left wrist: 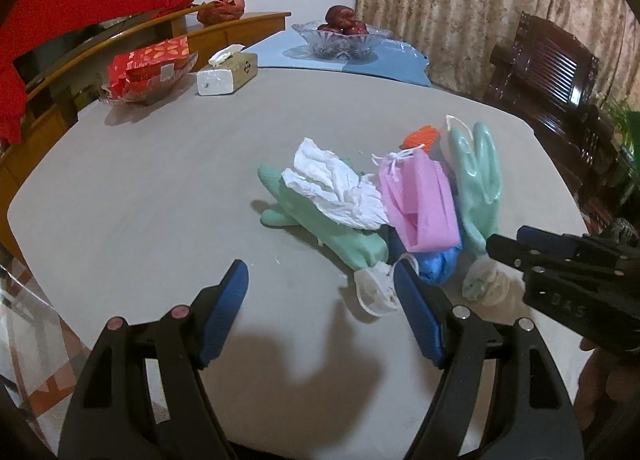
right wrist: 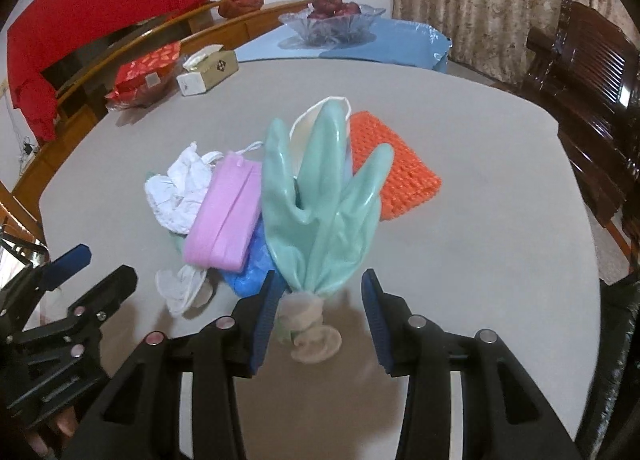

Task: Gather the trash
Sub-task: 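Grasp the green rubber glove cuff with the right tool, then carry the green glove over the bin with the right tool while the left tool carries the pink mask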

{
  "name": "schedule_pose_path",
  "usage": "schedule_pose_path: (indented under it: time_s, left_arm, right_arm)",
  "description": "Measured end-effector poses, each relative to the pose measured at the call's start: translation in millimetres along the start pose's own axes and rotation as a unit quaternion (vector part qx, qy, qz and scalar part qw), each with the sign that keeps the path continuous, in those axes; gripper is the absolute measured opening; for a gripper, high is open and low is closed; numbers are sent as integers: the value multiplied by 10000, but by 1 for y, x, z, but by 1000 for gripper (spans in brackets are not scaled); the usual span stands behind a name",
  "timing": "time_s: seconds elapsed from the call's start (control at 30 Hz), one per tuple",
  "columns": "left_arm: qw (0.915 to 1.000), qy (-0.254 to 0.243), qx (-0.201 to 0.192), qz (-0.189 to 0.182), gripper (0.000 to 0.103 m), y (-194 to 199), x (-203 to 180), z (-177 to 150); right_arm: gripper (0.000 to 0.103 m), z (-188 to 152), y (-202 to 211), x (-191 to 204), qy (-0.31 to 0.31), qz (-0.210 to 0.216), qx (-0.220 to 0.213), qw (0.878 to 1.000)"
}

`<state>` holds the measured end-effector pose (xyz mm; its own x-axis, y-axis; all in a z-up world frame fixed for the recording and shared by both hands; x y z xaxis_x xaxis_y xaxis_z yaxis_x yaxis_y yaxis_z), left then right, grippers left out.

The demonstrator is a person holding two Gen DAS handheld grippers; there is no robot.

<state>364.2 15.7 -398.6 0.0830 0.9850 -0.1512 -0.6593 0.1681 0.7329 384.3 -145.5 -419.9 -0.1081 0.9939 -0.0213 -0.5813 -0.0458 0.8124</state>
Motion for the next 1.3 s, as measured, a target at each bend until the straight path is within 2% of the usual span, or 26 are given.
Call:
schedule_pose_path:
  time_s: [0.17, 0.23, 0.33, 0.4, 0.63, 0.73, 0.93, 1.0, 1.03, 1.07, 1.1, 1.13, 1.3]
  left_arm:
    - [10000, 5, 50, -30, 71, -9, 1, 1]
    - [10000, -15, 65, -53, 71, -10, -2, 0]
    - [10000, -4, 45, -71, 72, -9, -6, 0]
    - [10000, -8, 20, -91, 71, -7, -11, 2]
    - [9996, -157, -13, -245, 71, -8, -43, 8]
    - [9993, -201, 20, -301, 72, -16, -57, 11]
    - [9991, -309, 134, -243, 71, -35, -76, 13]
    - [9992, -292, 175, -212, 66, -41, -75, 14]
    - [9992, -258, 218, -221, 54, -45, -73, 14]
    - [9991, -220, 267, -260, 36, -48, -72, 13]
    - [9987, -152, 334, -350, 29, -51, -71, 13]
    - [9986, -122, 335, -386, 17, -52, -71, 13]
    - [9990, -238, 34, -387, 10, -31, -72, 22]
  right_arm:
    - [42, 1, -18, 2, -27, 69, 122, 9999]
    - [28, 1, -21, 2, -44, 135, 143, 9998]
    - [14, 3, -17, -2, -85, 251, 124, 9996]
    - [9, 3, -11, -5, -86, 299, 73, 9995]
    - [7, 8, 15, -32, -254, 238, -205, 9992]
    - [7, 16, 27, -52, -343, 78, -395, 9986]
    - [7, 27, 28, -81, -373, -116, -442, 9983]
    - [7, 29, 27, -89, -404, -133, -434, 9982]
    - [7, 28, 26, -91, -411, -137, -436, 9981]
    - [7, 28, 26, -93, -417, -138, -432, 9981]
    - [7, 27, 25, -94, -415, -134, -408, 9982]
    - [7, 26, 24, -95, -408, -135, -397, 9983]
    - [7, 22, 29, -100, -387, -150, -428, 9982]
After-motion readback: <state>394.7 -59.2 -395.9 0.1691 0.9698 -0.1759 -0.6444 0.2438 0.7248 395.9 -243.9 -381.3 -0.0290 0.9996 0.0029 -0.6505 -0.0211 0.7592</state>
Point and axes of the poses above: each gripper's, at about its wrist camera, not at the fingertips, and y roughly against the way its jaws point, x to its left, z to its top, the point moved 9 cm from there along -y, roughly the way its jaws point, and after that the axes turned 10 degrees about -z, right-handed, at the moved point
